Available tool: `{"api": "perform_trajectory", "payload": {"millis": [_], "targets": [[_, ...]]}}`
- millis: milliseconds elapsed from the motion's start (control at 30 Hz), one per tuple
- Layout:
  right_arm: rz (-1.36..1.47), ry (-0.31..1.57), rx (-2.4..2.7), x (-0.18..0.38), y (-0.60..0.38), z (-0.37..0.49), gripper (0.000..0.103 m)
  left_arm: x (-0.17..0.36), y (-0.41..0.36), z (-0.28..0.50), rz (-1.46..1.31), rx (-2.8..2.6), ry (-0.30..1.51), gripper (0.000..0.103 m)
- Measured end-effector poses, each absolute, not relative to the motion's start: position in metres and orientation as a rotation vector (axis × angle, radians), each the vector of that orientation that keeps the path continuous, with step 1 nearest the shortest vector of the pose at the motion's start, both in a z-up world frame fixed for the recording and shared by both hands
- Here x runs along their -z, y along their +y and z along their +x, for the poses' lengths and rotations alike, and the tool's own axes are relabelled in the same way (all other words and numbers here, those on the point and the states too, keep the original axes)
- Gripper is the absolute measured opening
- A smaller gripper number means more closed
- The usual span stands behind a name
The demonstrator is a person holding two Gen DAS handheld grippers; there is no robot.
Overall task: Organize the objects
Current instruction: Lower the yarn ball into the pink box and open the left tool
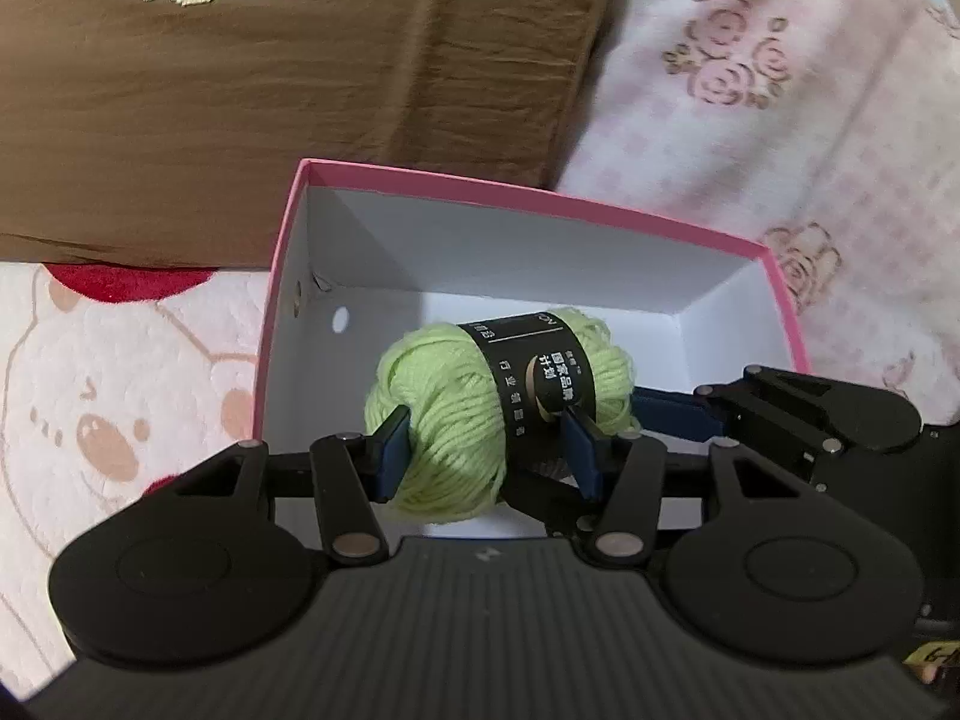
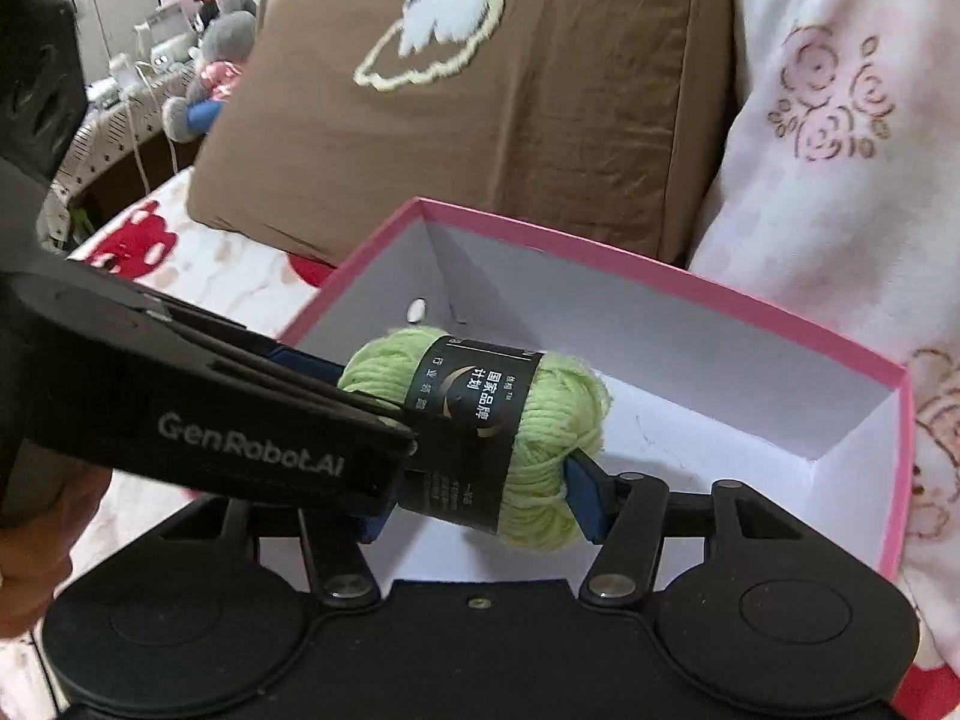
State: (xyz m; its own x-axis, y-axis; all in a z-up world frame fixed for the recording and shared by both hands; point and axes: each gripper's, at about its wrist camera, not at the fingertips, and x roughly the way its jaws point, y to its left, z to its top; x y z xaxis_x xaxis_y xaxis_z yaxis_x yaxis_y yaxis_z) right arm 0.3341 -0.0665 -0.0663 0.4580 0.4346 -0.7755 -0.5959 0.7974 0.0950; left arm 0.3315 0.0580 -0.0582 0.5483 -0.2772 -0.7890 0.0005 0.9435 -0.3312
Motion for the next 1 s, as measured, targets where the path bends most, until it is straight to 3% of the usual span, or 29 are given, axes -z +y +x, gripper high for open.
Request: {"api": "perform_trajectory", "payload": {"millis": [467,867,1000], "targets": [[-0.166,0.979,-0.604,0.09,-0.078,0.377,0.058,0.08,0.048,0.368,-0.254,0.178,0.988,0.051],[-0.129,0.998,-0.571,0.101,-0.083,0.381,0.052,0.069,0.05,0.356,-0.245,0.167,0.948,0.053],[-0.131,0.996,-0.575,0.1,-0.08,0.381,0.051,0.069,0.052,0.354,-0.254,0.166,0.938,0.047]]}}
